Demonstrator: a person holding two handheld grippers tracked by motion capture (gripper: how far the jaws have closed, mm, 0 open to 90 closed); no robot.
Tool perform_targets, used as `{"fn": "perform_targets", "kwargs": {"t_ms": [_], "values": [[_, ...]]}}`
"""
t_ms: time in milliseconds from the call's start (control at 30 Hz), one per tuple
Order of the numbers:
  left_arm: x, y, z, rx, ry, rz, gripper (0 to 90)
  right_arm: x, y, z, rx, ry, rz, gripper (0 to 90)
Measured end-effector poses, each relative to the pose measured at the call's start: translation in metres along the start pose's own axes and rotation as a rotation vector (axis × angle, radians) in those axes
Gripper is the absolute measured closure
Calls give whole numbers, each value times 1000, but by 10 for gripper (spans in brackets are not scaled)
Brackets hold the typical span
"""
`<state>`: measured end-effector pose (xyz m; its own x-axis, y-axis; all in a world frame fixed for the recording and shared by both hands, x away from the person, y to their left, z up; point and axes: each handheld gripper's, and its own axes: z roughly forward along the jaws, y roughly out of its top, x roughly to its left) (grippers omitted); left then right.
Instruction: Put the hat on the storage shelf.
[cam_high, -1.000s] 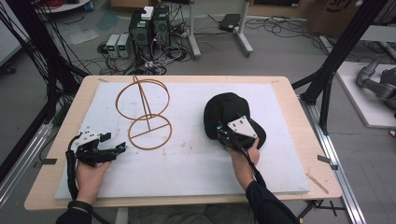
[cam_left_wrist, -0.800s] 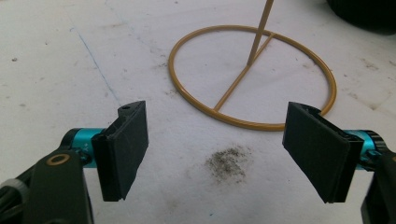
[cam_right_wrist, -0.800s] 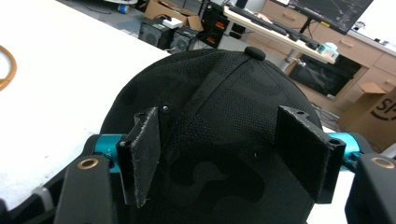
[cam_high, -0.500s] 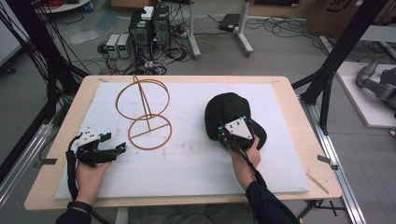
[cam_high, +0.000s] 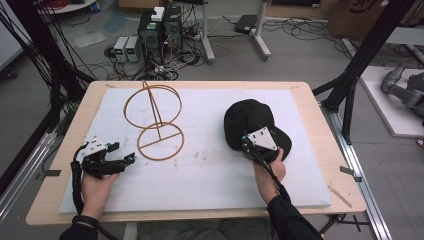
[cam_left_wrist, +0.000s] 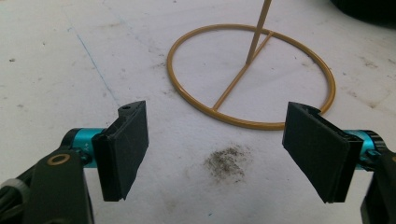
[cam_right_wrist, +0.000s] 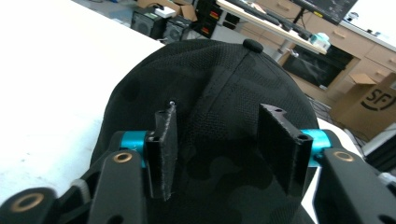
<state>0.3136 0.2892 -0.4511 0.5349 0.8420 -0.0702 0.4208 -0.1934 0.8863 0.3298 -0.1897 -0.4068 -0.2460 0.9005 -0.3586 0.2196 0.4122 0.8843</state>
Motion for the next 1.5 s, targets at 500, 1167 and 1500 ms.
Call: {"fn": "perform_targets", "kwargs": {"t_ms": [500,1167,1500], "values": [[0,0,1,9,-3,-8,231,0,-5,-5,26,-18,19,795],[2,2,4,40,-2,-11,235,-2,-14,6,55,-85,27,493],[0,2,4,43,-4,1,235,-12,-17,12,97,-40,88,782]]}}
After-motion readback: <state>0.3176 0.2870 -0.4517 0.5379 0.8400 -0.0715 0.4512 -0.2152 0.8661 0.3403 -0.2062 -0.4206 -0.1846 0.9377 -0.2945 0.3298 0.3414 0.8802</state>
